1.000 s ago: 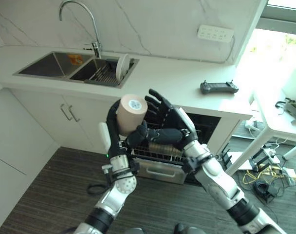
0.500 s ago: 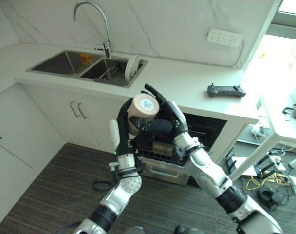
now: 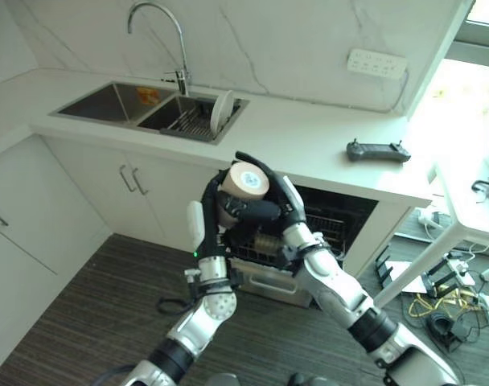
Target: Place the dishes in the dishwasher.
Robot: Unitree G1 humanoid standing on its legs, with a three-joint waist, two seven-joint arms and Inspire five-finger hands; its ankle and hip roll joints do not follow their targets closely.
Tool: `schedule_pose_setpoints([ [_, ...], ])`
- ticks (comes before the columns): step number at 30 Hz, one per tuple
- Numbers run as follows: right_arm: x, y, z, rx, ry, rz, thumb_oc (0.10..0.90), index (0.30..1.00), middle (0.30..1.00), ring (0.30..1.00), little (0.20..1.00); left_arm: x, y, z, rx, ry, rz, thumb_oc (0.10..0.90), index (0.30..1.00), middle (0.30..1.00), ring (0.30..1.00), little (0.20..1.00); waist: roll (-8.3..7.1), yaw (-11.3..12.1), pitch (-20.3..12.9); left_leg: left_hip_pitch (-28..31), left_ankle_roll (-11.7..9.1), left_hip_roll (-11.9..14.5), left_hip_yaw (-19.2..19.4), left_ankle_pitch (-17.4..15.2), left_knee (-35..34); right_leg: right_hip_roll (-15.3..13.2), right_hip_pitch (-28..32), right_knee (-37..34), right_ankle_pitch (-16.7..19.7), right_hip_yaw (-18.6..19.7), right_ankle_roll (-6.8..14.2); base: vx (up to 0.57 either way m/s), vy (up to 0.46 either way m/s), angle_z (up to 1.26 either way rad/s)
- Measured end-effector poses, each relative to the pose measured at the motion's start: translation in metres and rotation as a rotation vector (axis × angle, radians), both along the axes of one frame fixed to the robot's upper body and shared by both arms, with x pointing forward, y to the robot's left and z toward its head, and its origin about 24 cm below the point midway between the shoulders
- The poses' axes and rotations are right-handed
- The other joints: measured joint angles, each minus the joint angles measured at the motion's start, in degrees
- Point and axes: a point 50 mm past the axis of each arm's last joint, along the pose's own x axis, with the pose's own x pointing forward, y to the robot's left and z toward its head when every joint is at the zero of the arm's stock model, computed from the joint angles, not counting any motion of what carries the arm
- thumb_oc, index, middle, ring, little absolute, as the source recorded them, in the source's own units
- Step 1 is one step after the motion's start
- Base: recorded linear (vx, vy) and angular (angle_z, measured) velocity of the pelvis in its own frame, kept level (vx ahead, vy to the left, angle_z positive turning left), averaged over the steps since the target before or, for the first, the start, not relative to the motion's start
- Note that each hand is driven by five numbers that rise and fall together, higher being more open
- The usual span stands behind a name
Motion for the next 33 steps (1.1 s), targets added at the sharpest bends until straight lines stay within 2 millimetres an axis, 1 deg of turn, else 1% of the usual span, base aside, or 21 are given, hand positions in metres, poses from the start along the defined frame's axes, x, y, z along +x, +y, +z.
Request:
schedule_pose_setpoints([
  [2, 0.002, -0.002, -0.002, -0.029, -0.013, -0.030, 0.400, 0.300, 0.300, 0.300, 0.300, -0.001, -0.004, -0.001, -0.026, 0.014, -0.009, 0.400, 0.300, 0.300, 0.300, 0.300, 0.01, 0.0, 0.0, 0.1, 0.0, -0.1, 0.0, 0.0, 0.0, -0.1, 0.0, 0.2, -0.1, 0.0, 0.1, 0.00, 0.000, 0.00],
  [8, 0.002, 0.000, -0.003, -0.058, -0.040, -0.063, 0.400, 0.300, 0.300, 0.300, 0.300, -0.001, -0.004, -0.001, -0.037, 0.017, -0.009, 0.400, 0.300, 0.300, 0.300, 0.300, 0.07, 0.0, 0.0, 0.2, 0.0, -0.1, 0.0, 0.0, 0.0, -0.2, 0.0, 0.4, -0.5, 0.0, 0.1, 0.00, 0.000, 0.00],
  [15, 0.001, -0.002, 0.000, -0.027, -0.063, -0.099, 0.400, 0.300, 0.300, 0.300, 0.300, 0.004, -0.010, 0.005, -0.056, 0.015, -0.052, 0.400, 0.300, 0.300, 0.300, 0.300, 0.18, 0.2, 0.1, 0.3, 0.0, -0.1, -0.1, 0.1, -0.3, -0.2, 0.0, 0.4, -0.6, 0.0, 0.0, 0.00, 0.000, 0.00],
  [16, 0.001, -0.002, 0.000, -0.024, -0.064, -0.108, 0.400, 0.300, 0.300, 0.300, 0.300, 0.005, -0.011, 0.006, -0.058, 0.018, -0.062, 0.433, 0.349, 0.349, 0.349, 0.349, 0.19, 0.2, 0.1, 0.3, 0.0, -0.1, -0.1, 0.1, -0.3, -0.2, 0.0, 0.4, -0.6, 0.0, 0.0, 0.00, 0.000, 0.00],
  [17, 0.000, -0.003, -0.001, -0.015, -0.059, -0.123, 0.400, 0.300, 0.300, 0.300, 0.300, 0.006, -0.011, 0.006, -0.058, 0.024, -0.077, 0.800, 0.900, 0.900, 0.900, 0.900, 0.25, 0.2, 0.2, 0.3, 0.0, -0.1, -0.1, 0.1, -0.4, -0.2, 0.0, 0.4, -0.6, -0.1, 0.0, 0.00, 0.000, 0.00],
  [20, 0.000, -0.006, -0.001, 0.005, -0.053, -0.143, 0.400, 0.300, 0.300, 0.300, 0.300, 0.009, -0.013, 0.008, -0.056, 0.032, -0.104, 0.800, 0.900, 0.900, 0.900, 0.900, 0.49, 0.2, 0.3, 0.2, 0.0, -0.1, -0.2, 0.1, -0.5, -0.1, 0.0, 0.3, -0.6, -0.2, 0.0, 0.00, -0.049, 0.02],
  [25, -0.009, -0.027, 0.000, 0.030, -0.092, -0.215, 0.400, 0.300, 0.300, 0.300, 0.300, 0.010, -0.024, 0.014, -0.039, 0.020, -0.184, 0.800, 0.900, 0.900, 0.900, 0.900, 1.49, -0.8, 0.9, 0.2, 0.0, 0.1, 0.0, 0.1, -0.6, 0.2, 0.0, -0.3, -0.6, -0.1, 0.1, 0.00, -0.117, -0.02],
  [26, -0.011, -0.033, 0.000, 0.045, -0.104, -0.236, 0.400, 0.300, 0.300, 0.300, 0.300, 0.010, -0.029, 0.016, -0.037, 0.012, -0.202, 0.800, 0.900, 0.900, 0.900, 0.900, 1.91, -1.2, 1.1, 0.6, -0.2, 0.3, 0.1, 0.4, -1.3, 0.3, 0.0, -0.3, -0.7, -0.1, 0.0, 0.00, -0.185, -0.05],
  [28, -0.018, -0.039, 0.000, 0.075, -0.108, -0.258, 0.400, 0.300, 0.300, 0.300, 0.300, 0.007, -0.034, 0.017, -0.018, -0.008, -0.220, 0.800, 0.900, 0.900, 0.900, 0.900, 2.07, -1.7, 1.2, 1.3, -0.7, 0.6, 0.1, 0.7, -2.5, 0.8, 0.2, -0.4, -1.0, 0.0, -0.5, 0.01, -0.202, -0.03],
  [29, -0.019, -0.040, 0.001, 0.081, -0.107, -0.263, 0.400, 0.300, 0.300, 0.300, 0.300, 0.007, -0.035, 0.017, -0.019, -0.009, -0.222, 0.800, 0.900, 0.900, 0.900, 0.900, 2.11, -2.2, 1.2, 1.5, -0.8, 0.6, 0.1, 0.8, -2.7, 0.9, 0.2, -0.4, -1.1, 0.0, -0.6, 0.02, -0.137, -0.09],
  [31, -0.022, -0.043, 0.001, 0.109, -0.108, -0.278, 0.400, 0.300, 0.300, 0.300, 0.300, 0.002, -0.036, 0.016, -0.036, -0.005, -0.230, 0.800, 0.900, 0.900, 0.900, 0.900, 2.47, -2.4, 1.5, 2.8, -1.3, 0.9, 0.5, 1.2, -4.3, 1.4, 0.5, -0.3, -1.5, 0.7, -1.0, 0.03, -0.114, -0.13],
  [33, -0.023, -0.049, 0.001, 0.134, -0.121, -0.307, 0.400, 0.300, 0.300, 0.300, 0.300, 0.001, -0.038, 0.015, -0.036, 0.001, -0.250, 0.800, 0.900, 0.900, 0.900, 0.900, 3.06, -2.5, 1.8, 3.5, -1.6, 1.3, 0.6, 1.5, -5.1, 2.2, 0.7, 0.1, -2.2, 0.9, -1.4, 0.05, -0.091, -0.06],
])
